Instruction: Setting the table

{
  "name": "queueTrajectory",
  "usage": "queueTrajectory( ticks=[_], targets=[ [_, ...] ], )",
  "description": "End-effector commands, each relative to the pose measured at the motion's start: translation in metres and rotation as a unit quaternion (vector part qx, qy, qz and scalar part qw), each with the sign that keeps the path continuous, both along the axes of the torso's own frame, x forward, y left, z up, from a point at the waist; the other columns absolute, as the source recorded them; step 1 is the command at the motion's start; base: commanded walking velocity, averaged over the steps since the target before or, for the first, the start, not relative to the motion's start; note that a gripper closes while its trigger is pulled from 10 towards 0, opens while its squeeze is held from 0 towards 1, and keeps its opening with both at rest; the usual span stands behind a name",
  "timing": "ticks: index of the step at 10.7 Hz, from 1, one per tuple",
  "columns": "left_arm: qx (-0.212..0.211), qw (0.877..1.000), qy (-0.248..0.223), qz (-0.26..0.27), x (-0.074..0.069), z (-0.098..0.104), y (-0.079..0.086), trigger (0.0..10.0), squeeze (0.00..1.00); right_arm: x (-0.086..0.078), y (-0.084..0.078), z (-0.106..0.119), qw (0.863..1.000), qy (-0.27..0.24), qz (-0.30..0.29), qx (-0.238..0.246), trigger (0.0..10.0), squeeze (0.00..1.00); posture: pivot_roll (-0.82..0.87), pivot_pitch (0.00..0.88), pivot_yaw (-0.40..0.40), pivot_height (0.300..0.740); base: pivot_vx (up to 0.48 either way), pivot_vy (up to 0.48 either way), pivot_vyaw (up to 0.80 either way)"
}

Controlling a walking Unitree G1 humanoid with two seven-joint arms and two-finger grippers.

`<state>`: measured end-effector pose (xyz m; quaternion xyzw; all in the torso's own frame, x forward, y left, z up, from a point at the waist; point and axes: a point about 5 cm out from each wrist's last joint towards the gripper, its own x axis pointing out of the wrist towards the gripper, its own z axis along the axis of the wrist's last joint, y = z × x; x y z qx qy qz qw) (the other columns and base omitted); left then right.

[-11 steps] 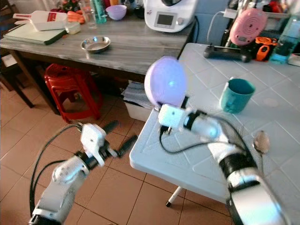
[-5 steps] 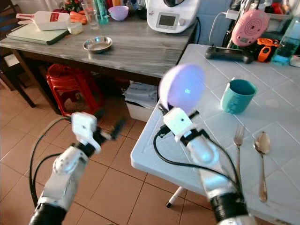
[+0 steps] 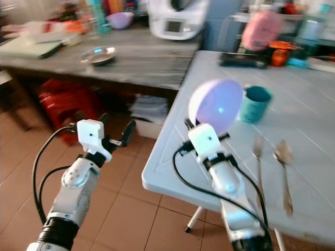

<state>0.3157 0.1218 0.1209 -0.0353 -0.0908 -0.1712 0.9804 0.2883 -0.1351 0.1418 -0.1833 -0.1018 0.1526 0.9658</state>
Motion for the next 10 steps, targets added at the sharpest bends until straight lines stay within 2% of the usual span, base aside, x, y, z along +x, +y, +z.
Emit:
queueTrajectory(
  ticks=[1,4,9,10],
  targets=[
    [0.010,1.000,0.000,0.007,0.0013,-0.0012,0.0044,10.0,0.00,-0.0056,0.0112,0.0067,1.000,-0.012,0.008,0.013,10.0,0.00,0.01,0.000,0.060,0.740,0.000,0.247,-0.80],
    [0.007,1.000,0.003,0.006,0.0019,-0.0019,0.0015,10.0,0.00,-0.0112,0.0079,0.0039,0.999,-0.005,-0.008,0.033,10.0,0.00,0.01,0.000,0.059,0.740,0.000,0.246,-0.72],
    [0.006,1.000,0.001,0.004,0.0045,-0.0016,-0.0006,10.0,0.00,-0.0102,0.0052,0.0014,0.999,-0.002,-0.022,0.035,10.0,0.00,0.01,0.000,0.062,0.740,0.000,0.247,-0.52],
    [0.007,1.000,0.002,0.002,0.0044,-0.0025,-0.0013,10.0,0.00,-0.0097,0.0060,0.0030,0.999,-0.007,-0.023,0.029,10.0,0.00,0.00,0.000,0.065,0.740,0.000,0.251,0.00]
  ],
)
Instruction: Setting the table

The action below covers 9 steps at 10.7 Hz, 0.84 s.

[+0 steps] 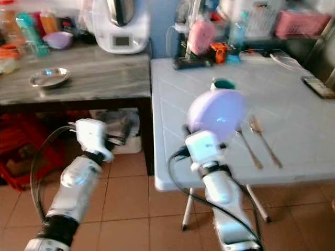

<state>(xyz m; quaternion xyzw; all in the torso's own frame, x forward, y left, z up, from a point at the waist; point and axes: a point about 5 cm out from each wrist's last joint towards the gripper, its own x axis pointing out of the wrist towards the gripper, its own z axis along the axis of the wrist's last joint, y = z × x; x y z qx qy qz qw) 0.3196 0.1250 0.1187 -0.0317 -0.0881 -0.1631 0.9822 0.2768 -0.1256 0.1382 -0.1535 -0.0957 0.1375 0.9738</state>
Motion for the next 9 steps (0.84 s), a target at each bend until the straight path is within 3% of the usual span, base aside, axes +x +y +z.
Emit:
queueTrajectory(
  ticks=[1,6,9],
  targets=[
    [0.003,1.000,0.000,-0.006,0.0007,-0.0006,-0.0043,10.0,0.00,0.0025,-0.0034,0.0069,1.000,-0.016,-0.010,-0.001,10.0,0.00,0.01,0.000,0.066,0.740,0.000,0.247,0.00],
    [0.005,1.000,-0.004,-0.010,0.0023,0.0020,-0.0035,10.0,0.00,0.0034,-0.0010,0.0089,0.999,-0.026,-0.017,0.004,10.0,0.00,0.01,0.000,0.082,0.740,0.000,0.244,0.57],
    [0.007,1.000,-0.003,-0.016,0.0024,0.0018,-0.0063,10.0,0.00,0.0039,0.0017,0.0078,0.999,-0.026,-0.017,0.008,10.0,0.00,0.02,0.000,0.090,0.740,0.000,0.246,0.00]
  ],
)
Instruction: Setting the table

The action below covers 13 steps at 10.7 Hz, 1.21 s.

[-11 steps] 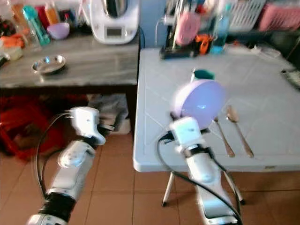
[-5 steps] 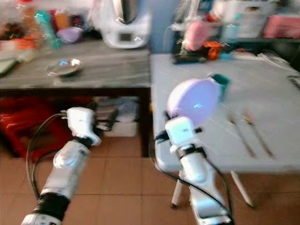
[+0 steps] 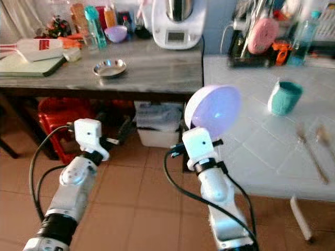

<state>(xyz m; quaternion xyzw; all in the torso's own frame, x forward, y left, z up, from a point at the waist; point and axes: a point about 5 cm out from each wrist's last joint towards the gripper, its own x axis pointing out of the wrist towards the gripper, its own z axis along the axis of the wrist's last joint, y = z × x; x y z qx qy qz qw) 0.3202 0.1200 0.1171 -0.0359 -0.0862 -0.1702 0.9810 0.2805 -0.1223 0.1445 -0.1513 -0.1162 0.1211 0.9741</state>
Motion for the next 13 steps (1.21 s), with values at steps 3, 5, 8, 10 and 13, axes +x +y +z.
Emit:
queueTrajectory(
  ticks=[3,5,8,10,13],
  targets=[
    [0.012,1.000,-0.006,-0.014,0.005,0.005,-0.004,10.0,0.00,0.004,-0.002,0.003,1.000,-0.008,-0.008,0.003,10.0,0.00,0.02,0.000,0.095,0.740,0.000,0.246,0.00],
    [0.009,0.999,-0.013,-0.030,0.004,0.006,-0.010,10.0,0.00,0.003,0.000,0.001,1.000,-0.009,-0.005,0.005,10.0,0.00,0.01,0.000,0.097,0.740,0.000,0.259,0.00],
    [0.008,0.999,-0.012,-0.032,0.004,0.005,-0.012,10.0,0.00,0.004,0.002,0.002,1.000,-0.012,-0.003,0.007,10.0,0.00,0.01,0.000,0.096,0.740,0.000,0.266,0.45],
    [0.009,0.999,-0.010,-0.031,0.005,0.005,-0.012,10.0,0.00,0.005,0.001,0.003,1.000,-0.013,-0.005,0.006,10.0,0.00,0.01,0.000,0.091,0.740,0.000,0.270,0.20],
    [0.004,0.999,-0.005,-0.036,0.000,0.000,-0.017,10.0,0.00,0.002,-0.004,-0.002,1.000,-0.005,-0.008,0.005,10.0,0.00,0.01,0.000,0.085,0.740,0.000,0.319,0.00]
  ],
)
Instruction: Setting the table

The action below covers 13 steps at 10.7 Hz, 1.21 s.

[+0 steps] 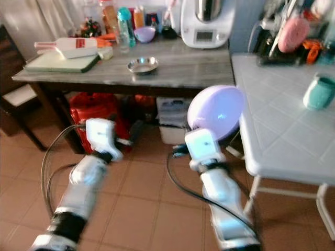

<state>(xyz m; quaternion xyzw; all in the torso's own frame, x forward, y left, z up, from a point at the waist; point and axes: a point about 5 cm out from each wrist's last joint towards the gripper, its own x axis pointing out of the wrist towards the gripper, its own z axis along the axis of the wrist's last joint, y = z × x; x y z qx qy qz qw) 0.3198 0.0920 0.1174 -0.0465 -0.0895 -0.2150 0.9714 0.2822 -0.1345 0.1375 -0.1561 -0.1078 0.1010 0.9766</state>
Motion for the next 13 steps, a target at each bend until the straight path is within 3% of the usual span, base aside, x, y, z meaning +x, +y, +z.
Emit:
queueTrajectory(
  ticks=[1,7,13],
  targets=[
    [0.012,1.000,0.000,0.010,0.0014,-0.0008,0.0111,10.0,0.00,0.0014,0.0081,0.0063,1.000,-0.011,0.013,0.010,10.0,0.00,0.01,0.000,0.086,0.740,0.000,0.337,0.00],
    [0.015,1.000,-0.002,0.006,0.0013,-0.0011,0.0097,10.0,0.00,0.0014,0.0079,0.0048,1.000,-0.010,0.009,0.018,10.0,0.00,0.01,0.000,0.092,0.740,0.000,0.378,-0.75],
    [0.010,1.000,0.008,0.001,-0.0006,-0.0032,0.0081,10.0,0.00,0.0004,0.0084,0.0030,1.000,-0.008,0.012,0.019,10.0,0.00,0.02,0.000,0.090,0.740,0.000,0.342,-0.53]
  ],
)
